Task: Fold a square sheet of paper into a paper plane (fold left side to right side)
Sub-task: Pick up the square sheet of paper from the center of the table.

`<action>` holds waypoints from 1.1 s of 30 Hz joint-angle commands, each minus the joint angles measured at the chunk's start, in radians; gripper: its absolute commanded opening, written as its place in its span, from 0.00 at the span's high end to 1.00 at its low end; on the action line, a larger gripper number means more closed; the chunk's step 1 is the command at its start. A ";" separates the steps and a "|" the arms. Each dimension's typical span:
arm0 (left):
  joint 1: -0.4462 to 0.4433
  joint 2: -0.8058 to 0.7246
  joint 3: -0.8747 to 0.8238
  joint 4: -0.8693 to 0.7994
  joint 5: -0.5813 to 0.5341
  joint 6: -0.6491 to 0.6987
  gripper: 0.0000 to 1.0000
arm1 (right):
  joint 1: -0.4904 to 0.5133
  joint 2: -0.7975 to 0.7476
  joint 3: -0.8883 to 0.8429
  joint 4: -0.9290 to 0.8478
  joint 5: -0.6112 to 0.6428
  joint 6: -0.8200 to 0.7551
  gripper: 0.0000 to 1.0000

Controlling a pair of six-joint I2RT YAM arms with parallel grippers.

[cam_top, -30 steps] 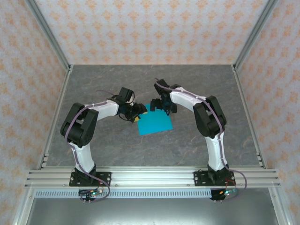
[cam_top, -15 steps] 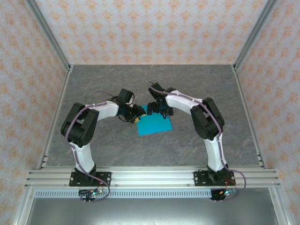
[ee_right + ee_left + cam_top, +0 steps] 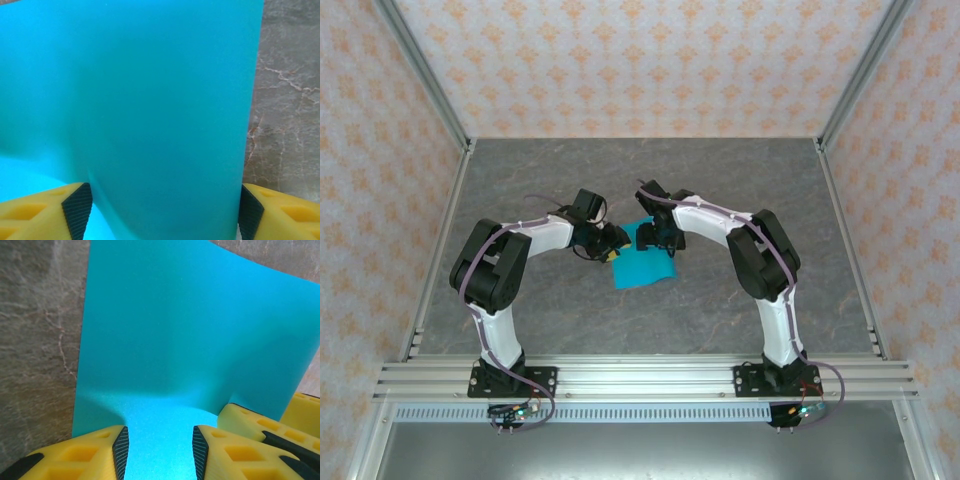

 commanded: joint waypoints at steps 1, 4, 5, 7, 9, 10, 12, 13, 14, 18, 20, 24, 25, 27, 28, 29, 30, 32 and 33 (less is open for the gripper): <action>-0.003 -0.003 -0.012 -0.017 -0.031 0.004 0.59 | 0.025 -0.007 -0.003 -0.057 -0.090 -0.020 0.28; -0.001 -0.031 -0.005 -0.017 -0.032 0.017 0.59 | 0.018 -0.010 -0.001 -0.054 -0.125 -0.027 0.36; 0.000 -0.043 -0.001 -0.021 -0.033 0.022 0.59 | 0.012 -0.011 -0.008 -0.044 -0.150 -0.023 0.40; 0.013 -0.079 0.007 -0.032 -0.039 0.037 0.56 | -0.011 -0.021 -0.033 -0.011 -0.215 0.001 0.46; 0.032 -0.121 0.001 -0.035 -0.044 0.045 0.52 | -0.029 -0.041 -0.061 0.028 -0.254 0.018 0.52; 0.046 -0.144 -0.002 -0.037 -0.045 0.048 0.51 | -0.035 -0.052 -0.075 0.043 -0.269 0.021 0.55; 0.075 -0.185 -0.012 -0.041 -0.043 0.057 0.50 | -0.050 -0.071 -0.099 0.070 -0.300 0.026 0.62; 0.093 -0.209 -0.020 -0.042 -0.038 0.063 0.49 | -0.060 -0.081 -0.113 0.087 -0.323 0.031 0.64; 0.109 -0.230 -0.030 -0.044 -0.034 0.070 0.48 | -0.071 -0.092 -0.126 0.105 -0.346 0.040 0.65; 0.177 -0.304 -0.068 -0.055 -0.010 0.094 0.45 | -0.116 -0.155 -0.203 0.225 -0.447 0.088 0.69; 0.205 -0.338 -0.089 -0.052 0.009 0.100 0.43 | -0.135 -0.186 -0.233 0.278 -0.493 0.102 0.71; 0.258 -0.410 -0.124 -0.016 0.074 0.097 0.38 | -0.181 -0.264 -0.299 0.393 -0.601 0.137 0.72; 0.269 -0.428 -0.129 0.001 0.093 0.092 0.36 | -0.199 -0.288 -0.317 0.425 -0.629 0.154 0.72; 0.289 -0.468 -0.139 0.046 0.141 0.064 0.32 | -0.232 -0.337 -0.351 0.487 -0.684 0.179 0.73; 0.298 -0.487 -0.141 0.081 0.169 0.042 0.29 | -0.252 -0.366 -0.364 0.518 -0.708 0.190 0.73; 0.302 -0.502 -0.140 0.106 0.191 0.027 0.27 | -0.266 -0.393 -0.374 0.545 -0.729 0.202 0.73; 0.302 -0.515 -0.129 0.131 0.217 0.013 0.25 | -0.285 -0.423 -0.385 0.574 -0.756 0.212 0.73; 0.303 -0.534 -0.103 0.173 0.270 -0.013 0.22 | -0.321 -0.482 -0.390 0.611 -0.798 0.235 0.74; 0.303 -0.542 -0.088 0.199 0.295 -0.027 0.20 | -0.338 -0.513 -0.385 0.625 -0.819 0.245 0.74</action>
